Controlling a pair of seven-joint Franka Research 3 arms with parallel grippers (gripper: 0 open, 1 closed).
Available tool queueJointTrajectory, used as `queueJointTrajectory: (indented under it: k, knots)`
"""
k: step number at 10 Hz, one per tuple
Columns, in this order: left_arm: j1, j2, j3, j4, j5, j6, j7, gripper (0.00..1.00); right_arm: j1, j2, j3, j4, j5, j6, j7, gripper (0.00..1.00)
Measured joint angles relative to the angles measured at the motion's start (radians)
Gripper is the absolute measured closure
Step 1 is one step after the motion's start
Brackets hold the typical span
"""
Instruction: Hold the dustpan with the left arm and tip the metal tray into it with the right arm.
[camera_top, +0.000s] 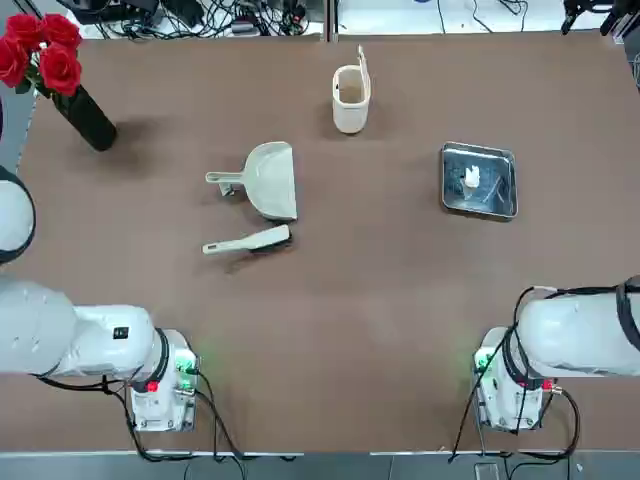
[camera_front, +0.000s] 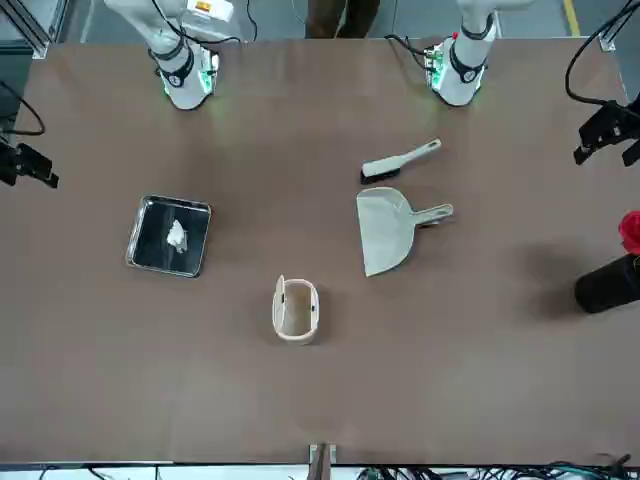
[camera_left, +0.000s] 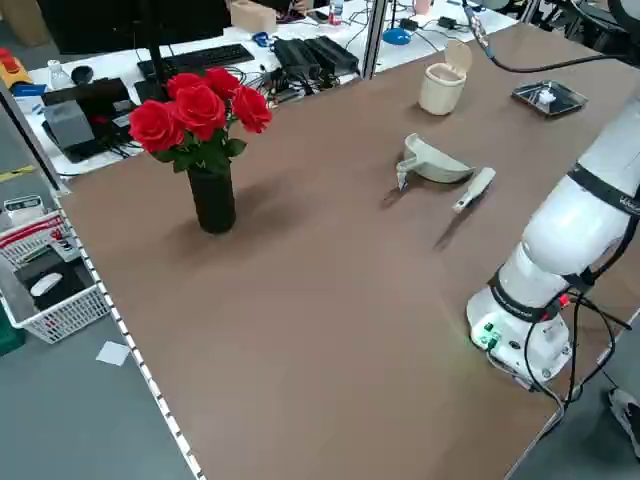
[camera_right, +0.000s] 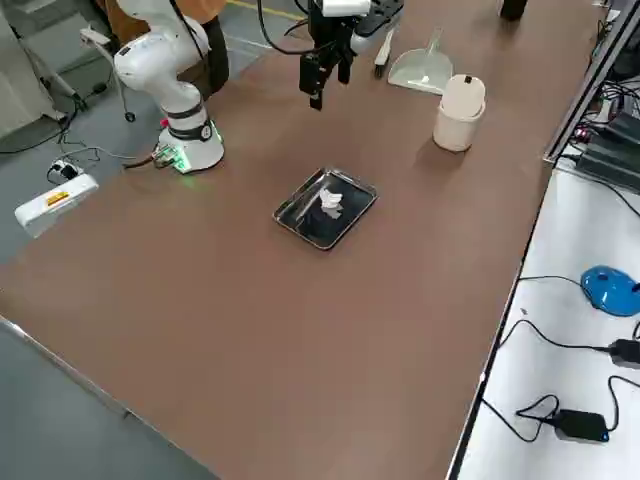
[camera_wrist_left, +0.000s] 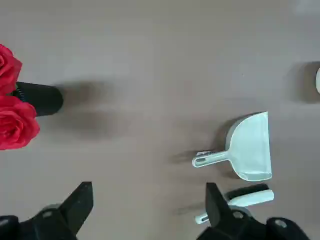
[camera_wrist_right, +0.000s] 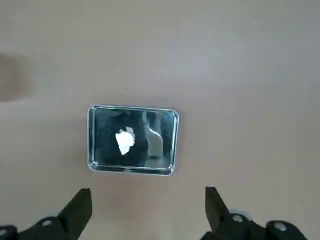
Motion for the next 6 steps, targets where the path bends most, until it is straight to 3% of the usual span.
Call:
queueJointTrajectory:
  k: [3,4,6]
  knots:
    - [-0.005,0.0,-0.001,0.0,0.0,0.0,0.0,0.01,0.0,-0.002,-0.001,-0.018,0.0,0.019,0.0,0.0]
    - [-0.007,0.0,-0.001,0.001,0.0,0.0,0.0,0.01,0.0,-0.009,-0.006,-0.072,0.0,0.081,0.001,0.0]
    - [-0.007,0.0,0.0,0.003,0.0,0.0,0.002,0.01,-0.001,-0.04,-0.038,-0.255,0.0,0.243,0.001,0.0]
